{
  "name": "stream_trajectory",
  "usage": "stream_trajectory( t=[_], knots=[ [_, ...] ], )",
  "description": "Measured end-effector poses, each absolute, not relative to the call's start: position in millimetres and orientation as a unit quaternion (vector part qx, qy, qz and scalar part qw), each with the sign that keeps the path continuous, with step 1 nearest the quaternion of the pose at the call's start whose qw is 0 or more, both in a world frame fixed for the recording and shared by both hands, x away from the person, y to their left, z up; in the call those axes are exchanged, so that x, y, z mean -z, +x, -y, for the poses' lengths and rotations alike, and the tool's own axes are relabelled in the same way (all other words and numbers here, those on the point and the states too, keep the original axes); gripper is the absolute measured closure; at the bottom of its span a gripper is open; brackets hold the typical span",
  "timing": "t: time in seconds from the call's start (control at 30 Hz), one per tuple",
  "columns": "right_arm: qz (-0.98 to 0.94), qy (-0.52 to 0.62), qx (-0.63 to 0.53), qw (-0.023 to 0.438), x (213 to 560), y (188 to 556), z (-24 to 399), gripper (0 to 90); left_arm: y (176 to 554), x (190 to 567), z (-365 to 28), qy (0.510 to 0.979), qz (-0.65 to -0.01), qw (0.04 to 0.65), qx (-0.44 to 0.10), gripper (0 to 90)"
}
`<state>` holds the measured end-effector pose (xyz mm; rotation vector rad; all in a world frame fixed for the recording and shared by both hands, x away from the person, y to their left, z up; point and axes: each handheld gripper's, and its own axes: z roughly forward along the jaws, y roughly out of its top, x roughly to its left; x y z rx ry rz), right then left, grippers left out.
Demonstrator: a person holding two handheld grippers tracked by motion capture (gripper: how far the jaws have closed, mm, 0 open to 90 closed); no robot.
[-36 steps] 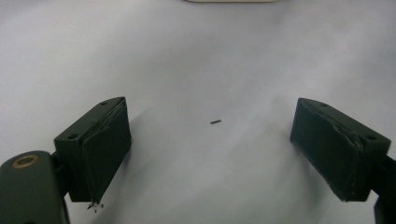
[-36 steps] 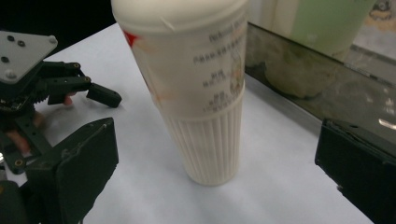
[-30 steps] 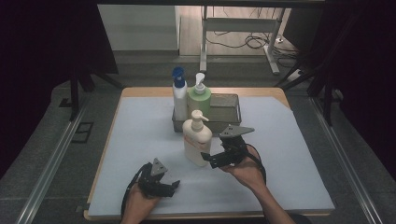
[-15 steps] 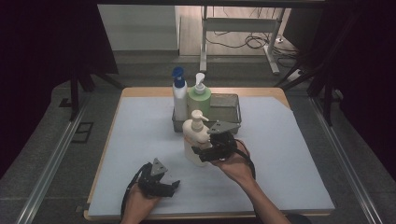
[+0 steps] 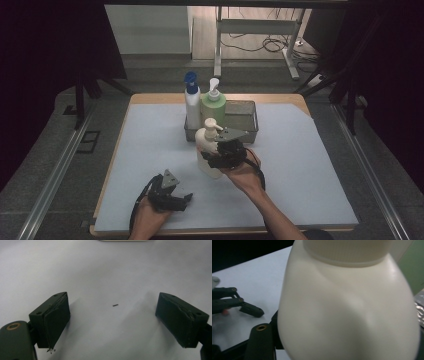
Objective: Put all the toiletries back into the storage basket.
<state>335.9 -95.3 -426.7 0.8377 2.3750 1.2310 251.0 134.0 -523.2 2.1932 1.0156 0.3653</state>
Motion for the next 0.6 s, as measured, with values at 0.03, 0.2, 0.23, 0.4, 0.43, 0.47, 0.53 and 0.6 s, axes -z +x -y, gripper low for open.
stream_trajectory(
  t=[0.03, 0.2, 0.23, 0.4, 0.43, 0.47, 0.53, 0.6],
  knots=[
    [-0.834, 0.298, -0.437, 0.159, 425.7, 336.4, 96.9, 34.9, 251.0, 523.2, -134.0, 0.843, -0.391, 0.342, -0.14, 12.2],
    [-0.834, 0.302, -0.435, 0.155, 424.5, 336.0, 98.8, 35.9, 251.0, 523.2, -134.0, 0.843, -0.391, 0.342, -0.14, 12.2],
    [-0.834, 0.303, -0.435, 0.155, 424.4, 335.6, 99.2, 36.0, 251.1, 523.2, -134.0, 0.843, -0.391, 0.342, -0.14, 12.2],
    [-0.834, 0.308, -0.433, 0.15, 420.1, 333.8, 103.1, 36.3, 251.1, 523.2, -133.9, 0.843, -0.391, 0.342, -0.14, 12.1],
    [-0.834, 0.307, -0.433, 0.149, 418.5, 333.2, 104.1, 36.3, 251.1, 523.2, -133.9, 0.843, -0.391, 0.342, -0.14, 12.2],
    [-0.835, 0.307, -0.432, 0.147, 416.8, 332.6, 105.1, 36.3, 251.1, 523.2, -133.9, 0.843, -0.391, 0.342, -0.14, 12.2],
    [-0.836, 0.306, -0.433, 0.143, 413.6, 331.6, 107.4, 36.3, 251.1, 523.2, -133.9, 0.843, -0.391, 0.342, -0.14, 12.2],
    [-0.836, 0.306, -0.434, 0.139, 409.5, 330.4, 110.9, 36.4, 251.1, 523.2, -133.9, 0.843, -0.391, 0.342, -0.14, 12.2]
  ],
)
